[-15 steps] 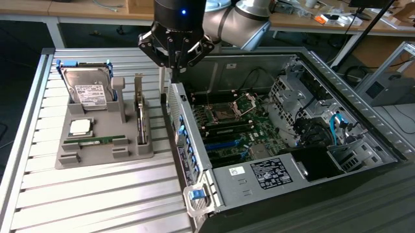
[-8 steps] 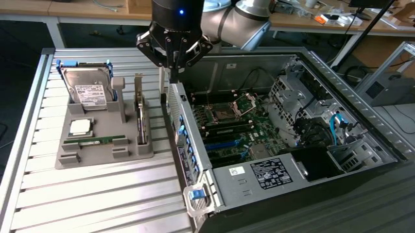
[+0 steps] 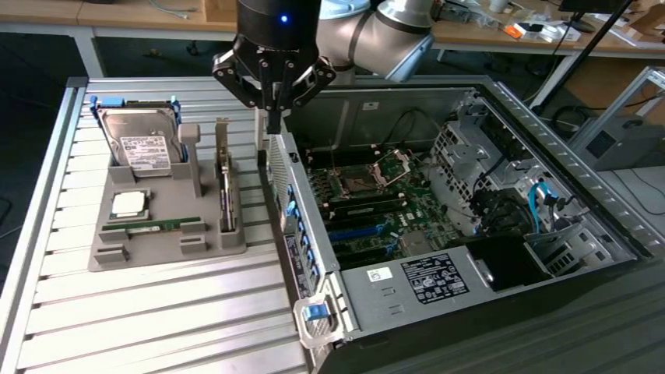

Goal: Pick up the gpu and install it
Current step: 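Reach for the gpu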

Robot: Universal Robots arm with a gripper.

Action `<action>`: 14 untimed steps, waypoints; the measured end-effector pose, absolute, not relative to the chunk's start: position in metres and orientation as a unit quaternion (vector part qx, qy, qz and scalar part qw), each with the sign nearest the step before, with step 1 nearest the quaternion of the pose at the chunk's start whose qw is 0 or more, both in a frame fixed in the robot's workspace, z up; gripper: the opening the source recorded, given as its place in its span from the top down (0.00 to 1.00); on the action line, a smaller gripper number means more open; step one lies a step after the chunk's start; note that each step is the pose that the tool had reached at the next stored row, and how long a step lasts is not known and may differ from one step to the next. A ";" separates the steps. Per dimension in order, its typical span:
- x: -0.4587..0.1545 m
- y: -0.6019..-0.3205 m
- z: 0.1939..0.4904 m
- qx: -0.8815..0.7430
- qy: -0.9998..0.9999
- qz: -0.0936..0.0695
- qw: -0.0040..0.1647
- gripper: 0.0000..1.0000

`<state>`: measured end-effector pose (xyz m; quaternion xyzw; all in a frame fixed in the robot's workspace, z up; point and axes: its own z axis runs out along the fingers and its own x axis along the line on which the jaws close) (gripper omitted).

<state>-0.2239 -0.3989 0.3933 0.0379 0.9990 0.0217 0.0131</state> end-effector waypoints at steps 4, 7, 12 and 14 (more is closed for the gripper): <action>-0.227 -0.399 0.393 0.038 0.999 0.022 0.013 0.89; -0.228 -0.399 0.393 0.038 0.999 0.022 0.013 0.89; -0.231 -0.399 0.393 0.038 0.999 0.022 0.013 0.89; -0.233 -0.399 0.393 0.038 0.999 0.022 0.013 0.89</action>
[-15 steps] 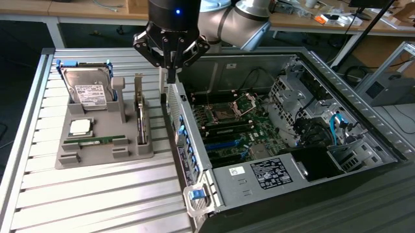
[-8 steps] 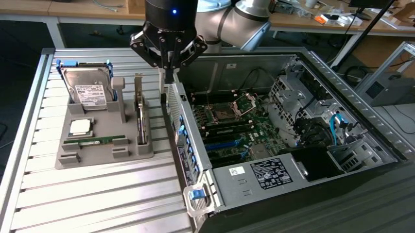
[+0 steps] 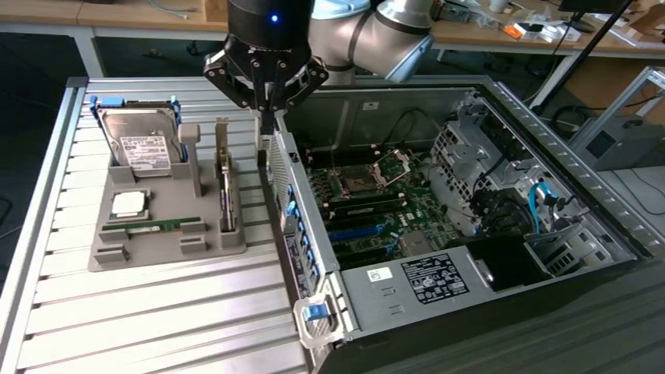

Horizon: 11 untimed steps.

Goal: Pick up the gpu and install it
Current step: 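Reach for the gpu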

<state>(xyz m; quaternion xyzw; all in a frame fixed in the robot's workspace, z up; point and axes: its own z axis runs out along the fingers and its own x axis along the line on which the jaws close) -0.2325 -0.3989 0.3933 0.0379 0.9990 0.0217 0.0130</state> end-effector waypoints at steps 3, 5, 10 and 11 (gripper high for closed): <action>-0.234 -0.399 0.393 0.038 0.999 0.022 0.013 0.89; -0.235 -0.399 0.393 0.038 0.999 0.022 0.013 0.89; -0.238 -0.399 0.393 0.038 0.999 0.022 0.013 0.89; -0.239 -0.399 0.393 0.038 0.999 0.022 0.013 0.89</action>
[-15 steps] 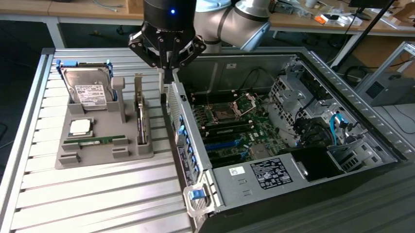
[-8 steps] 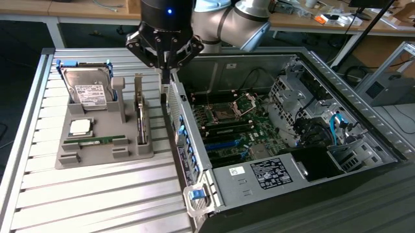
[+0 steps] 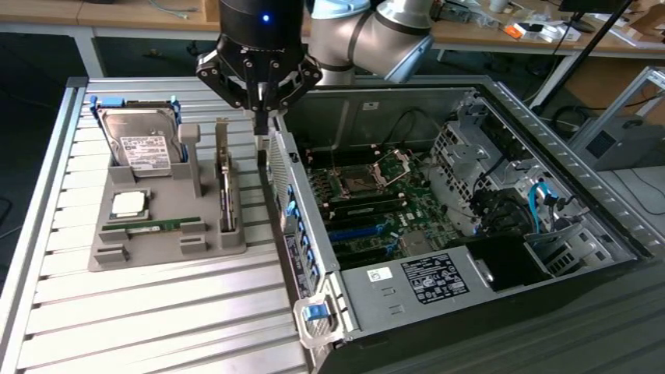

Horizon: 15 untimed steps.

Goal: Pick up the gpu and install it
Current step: 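Reach for the gpu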

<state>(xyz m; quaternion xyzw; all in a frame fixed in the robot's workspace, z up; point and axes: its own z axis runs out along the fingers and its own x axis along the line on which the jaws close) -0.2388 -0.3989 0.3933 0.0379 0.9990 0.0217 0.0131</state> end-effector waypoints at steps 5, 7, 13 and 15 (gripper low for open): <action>-0.242 -0.399 0.393 0.038 0.999 0.022 0.013 0.89; -0.243 -0.399 0.393 0.038 0.999 0.022 0.013 0.89; -0.245 -0.399 0.393 0.038 0.999 0.022 0.013 0.89; -0.247 -0.399 0.393 0.038 0.999 0.022 0.013 0.89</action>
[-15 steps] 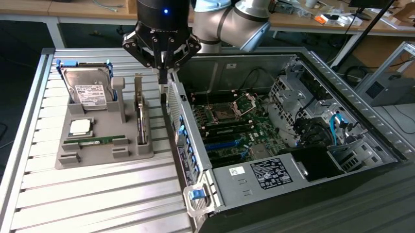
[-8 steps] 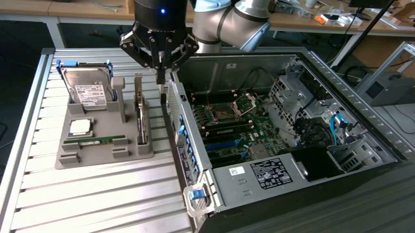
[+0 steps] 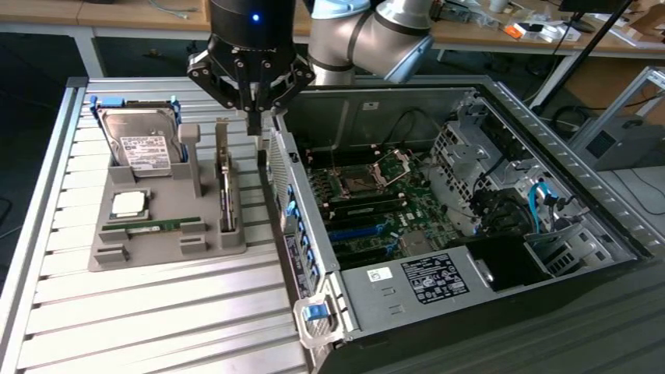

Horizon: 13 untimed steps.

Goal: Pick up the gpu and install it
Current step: 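Reach for the gpu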

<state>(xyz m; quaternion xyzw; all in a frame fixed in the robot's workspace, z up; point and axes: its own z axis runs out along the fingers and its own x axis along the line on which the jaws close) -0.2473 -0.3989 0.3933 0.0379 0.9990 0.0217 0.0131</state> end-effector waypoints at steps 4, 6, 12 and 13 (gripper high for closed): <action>-0.250 -0.399 0.393 0.038 0.999 0.022 0.013 0.89; -0.252 -0.399 0.393 0.038 0.999 0.022 0.013 0.89; -0.257 -0.399 0.393 0.038 0.999 0.022 0.013 0.89; -0.257 -0.399 0.393 0.038 0.999 0.022 0.013 0.89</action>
